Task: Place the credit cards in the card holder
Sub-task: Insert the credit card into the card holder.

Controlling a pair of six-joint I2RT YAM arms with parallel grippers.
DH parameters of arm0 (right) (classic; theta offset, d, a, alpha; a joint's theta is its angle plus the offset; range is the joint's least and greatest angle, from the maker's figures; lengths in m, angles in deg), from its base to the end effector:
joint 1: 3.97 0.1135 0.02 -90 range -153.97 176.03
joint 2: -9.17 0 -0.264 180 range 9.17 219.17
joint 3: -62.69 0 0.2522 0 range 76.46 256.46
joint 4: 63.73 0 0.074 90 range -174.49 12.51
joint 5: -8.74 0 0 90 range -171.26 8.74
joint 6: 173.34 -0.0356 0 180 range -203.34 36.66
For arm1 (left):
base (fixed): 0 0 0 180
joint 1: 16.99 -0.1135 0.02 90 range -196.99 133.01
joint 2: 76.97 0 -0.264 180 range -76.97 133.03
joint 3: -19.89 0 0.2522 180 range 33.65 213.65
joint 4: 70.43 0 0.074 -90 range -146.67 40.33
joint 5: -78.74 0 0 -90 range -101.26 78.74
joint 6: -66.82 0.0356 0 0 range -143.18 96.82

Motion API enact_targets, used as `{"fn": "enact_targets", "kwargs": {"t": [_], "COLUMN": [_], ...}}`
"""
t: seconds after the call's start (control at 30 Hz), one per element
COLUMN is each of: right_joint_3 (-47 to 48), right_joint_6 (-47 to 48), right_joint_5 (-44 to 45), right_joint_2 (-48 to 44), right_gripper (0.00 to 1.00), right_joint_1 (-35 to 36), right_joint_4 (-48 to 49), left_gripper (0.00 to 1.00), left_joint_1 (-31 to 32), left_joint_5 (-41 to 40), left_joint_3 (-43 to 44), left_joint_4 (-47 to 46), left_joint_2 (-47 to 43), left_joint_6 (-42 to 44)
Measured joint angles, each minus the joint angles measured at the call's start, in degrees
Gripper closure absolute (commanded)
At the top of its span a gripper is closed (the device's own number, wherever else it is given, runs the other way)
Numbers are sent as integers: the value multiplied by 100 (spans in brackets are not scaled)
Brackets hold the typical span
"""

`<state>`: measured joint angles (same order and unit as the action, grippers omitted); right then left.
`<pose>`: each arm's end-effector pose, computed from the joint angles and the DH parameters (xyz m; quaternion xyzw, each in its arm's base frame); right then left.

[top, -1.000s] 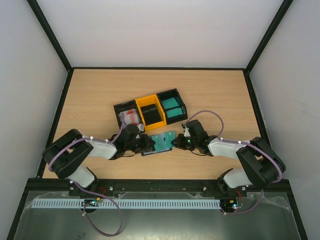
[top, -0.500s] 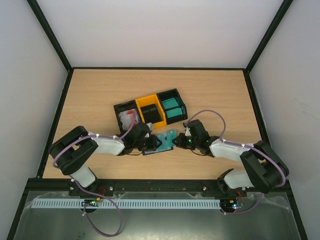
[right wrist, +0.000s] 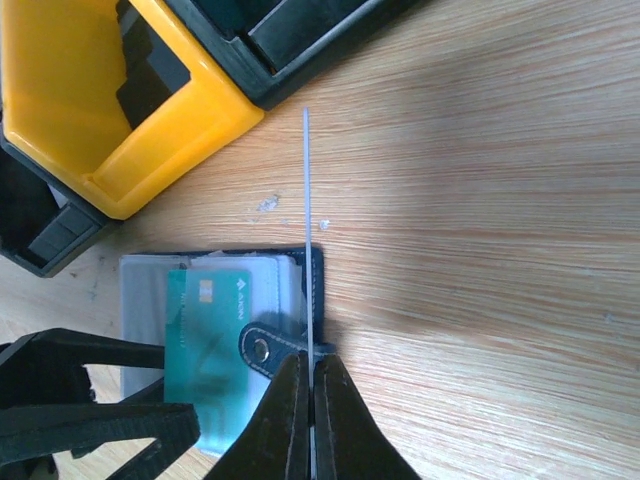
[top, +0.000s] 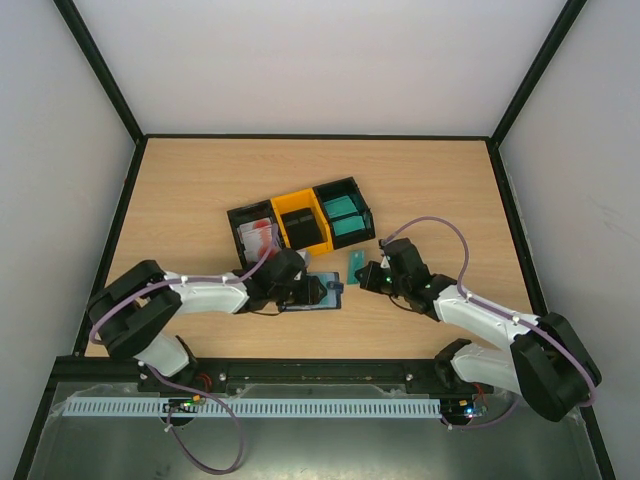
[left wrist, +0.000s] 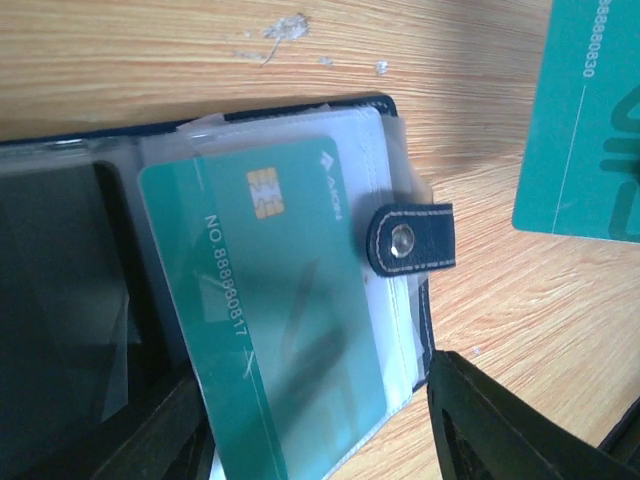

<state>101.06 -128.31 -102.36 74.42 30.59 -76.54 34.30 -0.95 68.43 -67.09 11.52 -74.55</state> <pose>0.1714 0.1336 0.1708 0.0032 0.8933 0.3947 0.2152 0.1737 -0.2270 0.1407 0.0350 0.9144 -0.3598 0.1823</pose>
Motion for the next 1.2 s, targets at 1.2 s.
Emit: {"fn": "enact_targets", "kwargs": {"t": [1.2], "right_joint_3": [-2], "right_joint_6": [-7], "right_joint_5": [11], "right_joint_2": [125], "right_gripper": [98], "right_joint_1": [0], "right_joint_4": [-70], "left_gripper": [32], "left_joint_1": [876], "left_joint_5": [-833], "left_joint_3": [1589], "left_joint_4": [2055], "left_joint_2": [678], "left_joint_6": [905]}}
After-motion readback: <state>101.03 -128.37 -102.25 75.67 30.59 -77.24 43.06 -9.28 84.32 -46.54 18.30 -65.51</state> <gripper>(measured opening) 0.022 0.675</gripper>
